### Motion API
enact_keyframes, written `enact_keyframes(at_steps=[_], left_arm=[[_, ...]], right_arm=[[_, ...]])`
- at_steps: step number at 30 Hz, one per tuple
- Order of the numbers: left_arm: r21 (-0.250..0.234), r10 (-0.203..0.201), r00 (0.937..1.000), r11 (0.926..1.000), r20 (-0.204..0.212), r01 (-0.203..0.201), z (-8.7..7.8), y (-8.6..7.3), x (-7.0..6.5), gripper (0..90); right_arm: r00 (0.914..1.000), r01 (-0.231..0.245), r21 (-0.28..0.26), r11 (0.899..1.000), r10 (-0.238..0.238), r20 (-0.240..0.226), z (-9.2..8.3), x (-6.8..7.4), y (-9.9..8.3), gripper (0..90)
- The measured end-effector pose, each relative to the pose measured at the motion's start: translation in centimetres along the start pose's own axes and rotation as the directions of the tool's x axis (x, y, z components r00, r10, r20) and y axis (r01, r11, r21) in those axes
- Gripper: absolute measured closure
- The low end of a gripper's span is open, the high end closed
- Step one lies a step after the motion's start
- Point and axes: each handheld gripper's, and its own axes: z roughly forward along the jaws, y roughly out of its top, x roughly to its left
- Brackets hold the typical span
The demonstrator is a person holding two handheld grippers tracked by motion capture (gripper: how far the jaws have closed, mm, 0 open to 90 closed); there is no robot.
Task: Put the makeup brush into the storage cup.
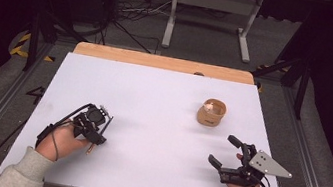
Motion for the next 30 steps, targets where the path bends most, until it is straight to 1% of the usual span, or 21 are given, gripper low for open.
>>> enact_keyframes(at_steps=[4,7,11,12,13,17,18,20,23,25,26,30], left_arm=[[0.002,-0.004,1.0000,1.0000,-0.001,0.004,-0.05,0.02,-0.05,57.5],[-0.001,0.007,1.0000,1.0000,-0.005,-0.007,-0.05,0.03,-0.21,60.3],[0.002,0.018,0.9998,0.9998,-0.003,-0.018,-0.09,0.08,-0.37,67.3],[0.004,0.020,0.9998,0.9998,-0.005,-0.020,-0.11,0.10,-0.47,67.3],[0.005,0.023,0.9997,0.9997,-0.003,-0.023,-0.11,0.11,-0.47,70.3],[0.007,0.022,0.9998,0.9997,0.002,-0.022,-0.13,0.10,-0.46,77.2],[0.008,0.021,0.9998,0.9997,0.001,-0.021,-0.14,0.09,-0.45,77.2],[0.009,0.021,0.9998,0.9997,0.001,-0.021,-0.15,0.07,-0.43,81.6],[0.008,0.026,0.9997,0.9996,0.001,-0.026,-0.13,0.08,-0.42,81.9],[0.010,0.032,0.9995,0.9994,0.003,-0.032,-0.14,0.09,-0.40,82.0],[0.010,0.033,0.9994,0.9994,-0.004,-0.033,-0.17,0.08,-0.43,82.1],[0.010,0.034,0.9994,0.9994,0.000,-0.034,-0.19,0.08,-0.41,82.3]], right_arm=[[1.0000,-0.002,0.003,1.000,0.002,0.000,0.02,0.02,-0.01,5.9],[1.0000,-0.003,0.005,1.000,0.003,-0.001,0.05,0.05,-0.02,5.7],[1.0000,-0.001,0.003,1.000,0.001,-0.002,0.05,0.05,-0.02,5.6],[1.0000,-0.001,0.005,1.000,0.001,-0.003,0.06,0.05,-0.03,5.6],[1.0000,-0.001,0.005,1.000,0.001,-0.003,0.09,0.06,-0.03,5.6],[1.0000,-0.002,0.004,1.000,0.002,-0.006,0.09,0.06,-0.04,5.6],[1.0000,-0.002,0.005,1.000,0.002,-0.004,0.08,0.05,-0.04,5.3],[1.0000,-0.003,0.004,1.000,0.003,0.002,0.11,0.04,-0.05,3.6],[1.0000,-0.007,0.009,1.000,0.007,0.002,0.16,0.03,-0.08,3.4],[1.0000,-0.002,0.010,1.000,0.002,0.000,0.19,0.02,-0.07,3.4],[1.0000,-0.002,0.014,1.000,0.002,-0.002,0.22,0.05,-0.09,3.4],[1.0000,0.001,0.020,1.000,-0.001,0.000,0.24,0.05,-0.08,3.4]])
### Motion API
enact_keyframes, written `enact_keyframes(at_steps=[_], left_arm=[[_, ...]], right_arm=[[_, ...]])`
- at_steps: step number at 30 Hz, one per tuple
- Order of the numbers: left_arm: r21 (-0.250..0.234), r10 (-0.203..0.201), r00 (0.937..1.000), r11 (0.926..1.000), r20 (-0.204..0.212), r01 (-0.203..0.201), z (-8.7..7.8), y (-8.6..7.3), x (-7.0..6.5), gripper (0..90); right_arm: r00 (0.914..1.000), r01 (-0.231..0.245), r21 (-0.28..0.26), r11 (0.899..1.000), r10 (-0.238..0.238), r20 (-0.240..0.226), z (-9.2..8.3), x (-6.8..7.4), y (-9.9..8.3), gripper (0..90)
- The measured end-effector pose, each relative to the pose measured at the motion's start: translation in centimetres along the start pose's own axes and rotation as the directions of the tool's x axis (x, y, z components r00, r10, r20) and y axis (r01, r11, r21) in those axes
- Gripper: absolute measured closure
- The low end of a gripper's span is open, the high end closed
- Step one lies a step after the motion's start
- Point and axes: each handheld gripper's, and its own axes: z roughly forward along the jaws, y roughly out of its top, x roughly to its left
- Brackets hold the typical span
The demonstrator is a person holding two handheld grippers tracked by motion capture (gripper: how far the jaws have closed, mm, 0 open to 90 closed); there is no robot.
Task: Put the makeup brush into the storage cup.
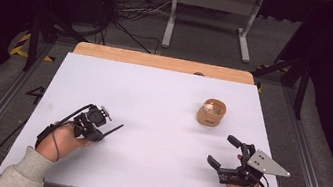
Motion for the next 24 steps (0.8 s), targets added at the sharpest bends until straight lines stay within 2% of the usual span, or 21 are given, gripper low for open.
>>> enact_keyframes(at_steps=[5,8,13,15,18,24], left_arm=[[-0.012,0.001,1.0000,0.9999,0.001,-0.001,-0.3,0.0,0.1,82.5],[-0.037,0.021,0.9998,0.9991,-0.002,-0.021,-0.8,0.0,-0.1,82.5],[-0.069,0.067,0.9976,0.9954,0.018,-0.066,-2.0,0.3,-0.7,82.6],[-0.075,0.073,0.9970,0.9947,0.026,-0.071,-2.2,0.3,-0.9,82.6],[-0.093,0.111,0.9929,0.9900,0.043,-0.106,-3.0,0.6,-1.4,82.6],[-0.132,0.178,0.9839,0.9760,0.022,-0.173,-4.1,1.4,-2.7,82.6]], right_arm=[[1.0000,0.002,0.001,1.000,-0.002,0.001,0.0,0.0,0.0,3.4],[1.0000,0.001,0.000,1.000,-0.001,0.001,0.0,0.0,0.0,3.4],[1.0000,0.003,0.006,1.000,-0.003,-0.006,0.1,0.0,0.0,3.4],[0.9999,0.003,0.006,1.000,-0.003,-0.012,0.2,0.0,0.0,3.8],[0.9998,0.009,0.000,1.000,-0.009,-0.015,0.1,0.1,0.1,4.1],[0.9996,0.015,0.001,1.000,-0.015,-0.023,0.3,0.3,0.2,4.0]])
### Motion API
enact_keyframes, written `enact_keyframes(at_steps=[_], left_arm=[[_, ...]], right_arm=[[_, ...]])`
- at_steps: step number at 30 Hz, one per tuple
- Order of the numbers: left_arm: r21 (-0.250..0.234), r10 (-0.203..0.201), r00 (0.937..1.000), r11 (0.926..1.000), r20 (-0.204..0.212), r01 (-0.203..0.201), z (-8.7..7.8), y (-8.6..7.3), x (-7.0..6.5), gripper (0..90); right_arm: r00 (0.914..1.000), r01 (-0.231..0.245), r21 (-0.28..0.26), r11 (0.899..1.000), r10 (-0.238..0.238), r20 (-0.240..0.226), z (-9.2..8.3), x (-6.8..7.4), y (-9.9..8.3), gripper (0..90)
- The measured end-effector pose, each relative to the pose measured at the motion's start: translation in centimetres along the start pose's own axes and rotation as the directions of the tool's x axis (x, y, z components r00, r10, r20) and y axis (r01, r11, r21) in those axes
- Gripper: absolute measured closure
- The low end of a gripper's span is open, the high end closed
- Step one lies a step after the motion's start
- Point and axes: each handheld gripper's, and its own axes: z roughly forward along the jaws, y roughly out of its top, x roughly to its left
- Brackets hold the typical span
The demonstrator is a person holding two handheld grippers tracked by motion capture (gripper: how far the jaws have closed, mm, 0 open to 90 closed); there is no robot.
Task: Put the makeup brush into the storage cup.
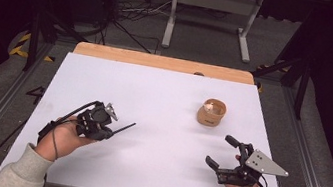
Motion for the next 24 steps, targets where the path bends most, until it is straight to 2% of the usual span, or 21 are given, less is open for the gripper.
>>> enact_keyframes(at_steps=[2,6,7,12,18,21,24], left_arm=[[-0.003,0.004,1.0000,1.0000,0.001,-0.004,-0.1,0.2,-0.2,82.6],[-0.020,0.050,0.9987,0.9986,0.012,-0.049,-0.5,1.2,-1.3,82.6],[-0.020,0.050,0.9987,0.9986,0.012,-0.049,-0.5,1.2,-1.3,82.6],[-0.049,0.100,0.9945,0.9939,0.032,-0.098,-1.0,2.4,-2.4,82.6],[-0.067,0.179,0.9825,0.9822,0.051,-0.175,-1.1,3.6,-3.5,82.6],[-0.072,0.188,0.9801,0.9804,0.064,-0.183,-1.1,3.8,-3.8,82.6],[-0.098,0.206,0.9738,0.9755,0.096,-0.197,-1.2,4.2,-4.1,82.5]], right_arm=[[1.0000,0.000,0.000,1.000,0.000,-0.002,0.0,0.0,0.0,4.1],[0.9998,0.014,0.003,1.000,-0.014,-0.011,0.3,0.4,0.1,4.1],[0.9998,0.014,0.003,1.000,-0.014,-0.011,0.3,0.4,0.1,4.1],[0.9994,0.023,0.008,1.000,-0.022,-0.025,0.6,0.7,0.2,4.1],[0.9985,0.033,0.018,0.999,-0.032,-0.046,1.1,1.1,0.2,4.1],[0.9975,0.040,0.022,0.999,-0.038,-0.060,1.4,1.2,0.2,5.2],[0.9918,0.058,0.011,0.998,-0.056,-0.115,1.9,1.6,0.3,5.8]])
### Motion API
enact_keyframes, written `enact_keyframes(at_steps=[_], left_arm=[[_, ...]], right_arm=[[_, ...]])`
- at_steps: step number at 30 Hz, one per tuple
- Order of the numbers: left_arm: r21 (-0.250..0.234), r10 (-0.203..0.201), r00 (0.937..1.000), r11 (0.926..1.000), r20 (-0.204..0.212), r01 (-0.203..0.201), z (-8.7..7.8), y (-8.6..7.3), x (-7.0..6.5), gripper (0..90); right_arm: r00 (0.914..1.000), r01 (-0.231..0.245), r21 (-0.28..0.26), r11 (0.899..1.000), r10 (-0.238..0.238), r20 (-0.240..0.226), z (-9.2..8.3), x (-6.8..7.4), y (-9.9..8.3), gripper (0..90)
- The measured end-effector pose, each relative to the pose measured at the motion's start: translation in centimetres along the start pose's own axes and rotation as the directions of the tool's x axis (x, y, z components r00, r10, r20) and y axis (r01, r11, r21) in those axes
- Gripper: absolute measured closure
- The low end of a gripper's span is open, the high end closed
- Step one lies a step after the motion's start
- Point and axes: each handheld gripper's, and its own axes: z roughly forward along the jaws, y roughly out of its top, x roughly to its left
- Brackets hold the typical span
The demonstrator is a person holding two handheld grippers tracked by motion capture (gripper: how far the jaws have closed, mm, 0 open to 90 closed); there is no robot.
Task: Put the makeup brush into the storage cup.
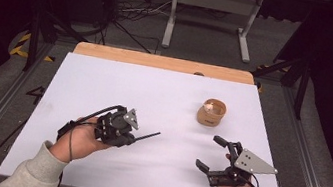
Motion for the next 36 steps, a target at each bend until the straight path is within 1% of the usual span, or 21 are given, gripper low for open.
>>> enact_keyframes(at_steps=[4,6,9,10,12,15,16,18,19,21,25,26,27,28,30,31,32,33,34,35,36], left_arm=[[-0.002,0.037,0.9990,0.9993,0.023,-0.037,0.0,0.5,-0.3,82.6],[-0.006,0.078,0.9961,0.9969,0.042,-0.078,0.1,0.8,-0.6,82.5],[-0.004,0.133,0.9894,0.9911,0.057,-0.133,0.3,0.9,-0.9,82.5],[0.005,0.165,0.9838,0.9862,0.071,-0.166,0.4,0.9,-0.9,82.5],[0.006,0.187,0.9787,0.9821,0.084,-0.188,0.7,0.8,-0.9,82.5],[0.023,0.209,0.9745,0.9770,0.081,-0.212,1.1,0.8,-1.0,82.5],[0.032,0.230,0.9699,0.9720,0.081,-0.233,1.1,0.8,-1.0,82.5],[0.031,0.239,0.9680,0.9699,0.077,-0.242,1.3,0.8,-1.3,82.5],[0.040,0.259,0.9639,0.9642,0.059,-0.262,1.4,0.9,-1.4,82.5],[0.043,0.263,0.9627,0.9630,0.063,-0.266,1.5,0.9,-1.5,82.5],[0.058,0.292,0.9512,0.9526,0.100,-0.299,2.0,1.0,-1.7,82.5],[0.057,0.287,0.9521,0.9542,0.106,-0.294,2.1,1.0,-1.8,82.5],[0.056,0.290,0.9511,0.9533,0.107,-0.297,2.1,1.0,-1.9,82.5],[0.058,0.302,0.9464,0.9491,0.115,-0.310,2.2,1.0,-1.9,82.5],[0.053,0.303,0.9458,0.9489,0.116,-0.311,2.2,1.0,-2.0,82.5],[0.056,0.316,0.9415,0.9444,0.117,-0.324,2.3,1.1,-2.0,82.5],[0.061,0.312,0.9431,0.9453,0.115,-0.320,2.4,1.1,-2.2,82.5],[0.061,0.312,0.9431,0.9453,0.115,-0.320,2.4,1.1,-2.2,82.5],[0.052,0.313,0.9414,0.9456,0.126,-0.321,2.4,1.1,-2.3,82.5],[0.058,0.323,0.9382,0.9415,0.125,-0.332,2.4,1.2,-2.3,82.5],[0.062,0.323,0.9385,0.9413,0.123,-0.332,2.5,1.2,-2.4,82.5]], right_arm=[[0.9993,0.001,0.002,1.000,-0.001,-0.038,0.7,0.3,0.2,6.0],[0.9988,0.001,0.001,1.000,-0.001,-0.050,1.1,0.4,0.3,6.2],[0.9979,0.003,-0.006,1.000,-0.004,-0.065,1.5,0.6,0.6,6.6],[0.9975,0.004,-0.008,1.000,-0.004,-0.071,1.7,0.7,0.7,6.6],[0.9966,0.015,-0.006,1.000,-0.015,-0.081,2.0,1.0,0.8,6.5],[0.9948,0.019,-0.005,1.000,-0.019,-0.100,2.4,1.2,0.8,6.1],[0.9939,0.021,-0.004,1.000,-0.021,-0.108,2.5,1.3,0.9,6.0],[0.9930,0.026,-0.007,1.000,-0.027,-0.115,2.7,1.5,0.9,5.6],[0.9919,0.029,-0.011,1.000,-0.030,-0.124,2.8,1.6,1.0,5.7],[0.9907,0.033,-0.014,0.999,-0.035,-0.132,2.9,1.6,1.0,5.6],[0.9904,0.048,0.000,0.999,-0.048,-0.130,3.4,2.0,1.1,1.8],[0.9901,0.049,0.003,0.999,-0.048,-0.132,3.4,2.1,1.1,1.7],[0.9889,0.050,0.009,0.999,-0.048,-0.141,3.5,2.2,1.1,1.6],[0.9879,0.052,0.007,0.999,-0.050,-0.147,3.6,2.2,1.1,1.6],[0.9859,0.068,0.021,0.997,-0.064,-0.155,3.8,2.4,1.2,2.1],[0.9859,0.068,0.021,0.997,-0.064,-0.155,3.8,2.4,1.2,2.1],[0.9819,0.071,0.034,0.997,-0.064,-0.178,4.1,2.6,1.2,5.3],[0.9819,0.071,0.034,0.997,-0.064,-0.178,4.1,2.6,1.2,5.3],[0.9772,0.071,0.042,0.997,-0.061,-0.204,4.3,2.7,1.2,9.6],[0.9772,0.071,0.042,0.997,-0.061,-0.204,4.3,2.7,1.2,9.6],[0.9747,0.074,0.048,0.996,-0.062,-0.215,4.4,2.8,1.2,11.0]])
